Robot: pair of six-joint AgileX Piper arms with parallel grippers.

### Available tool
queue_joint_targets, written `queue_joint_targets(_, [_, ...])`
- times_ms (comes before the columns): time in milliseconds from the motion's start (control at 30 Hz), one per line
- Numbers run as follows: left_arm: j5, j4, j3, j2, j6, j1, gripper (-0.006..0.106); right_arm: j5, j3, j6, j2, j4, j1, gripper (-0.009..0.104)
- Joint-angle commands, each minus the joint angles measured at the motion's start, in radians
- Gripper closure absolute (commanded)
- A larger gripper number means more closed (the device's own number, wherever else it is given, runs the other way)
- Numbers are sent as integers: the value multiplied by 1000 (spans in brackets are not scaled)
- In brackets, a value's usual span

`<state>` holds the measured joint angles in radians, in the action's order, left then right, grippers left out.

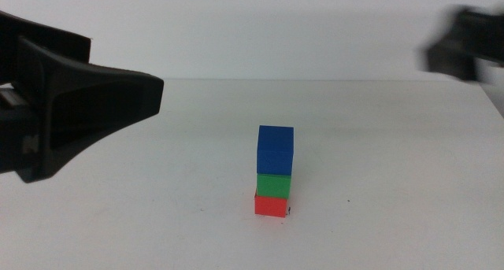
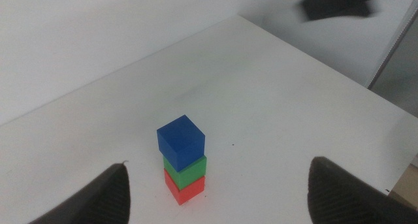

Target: Stack red cubes first, then green, then blue cubes in a specific spot.

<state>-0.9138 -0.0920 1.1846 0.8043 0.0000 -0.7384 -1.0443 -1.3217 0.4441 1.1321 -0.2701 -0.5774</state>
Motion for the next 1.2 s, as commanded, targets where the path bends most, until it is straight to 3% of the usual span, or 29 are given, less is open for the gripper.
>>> queue_joint_targets(0, [14, -2, -5, -3, 0, 1, 10, 119, 145, -157, -160, 104, 102, 2])
queue_joint_targets(100, [14, -2, -5, -3, 0, 1, 10, 283, 308, -324, -314, 281, 236, 2])
queue_joint_targets(233, [14, -2, -5, -3, 0, 1, 10, 375, 419, -428, -383, 399, 327, 2])
queue_joint_targets(800, [95, 6, -58, -7, 0, 11, 10, 390, 435, -435, -387, 399, 329, 2])
queue_joint_targets(967, [380, -54, -236, -66, 0, 128, 10, 390, 435, -435, -387, 399, 329, 2])
queue_joint_targets(1167, [602, -4, -524, -204, 0, 324, 10, 386, 450, -435, -389, 417, 329, 2])
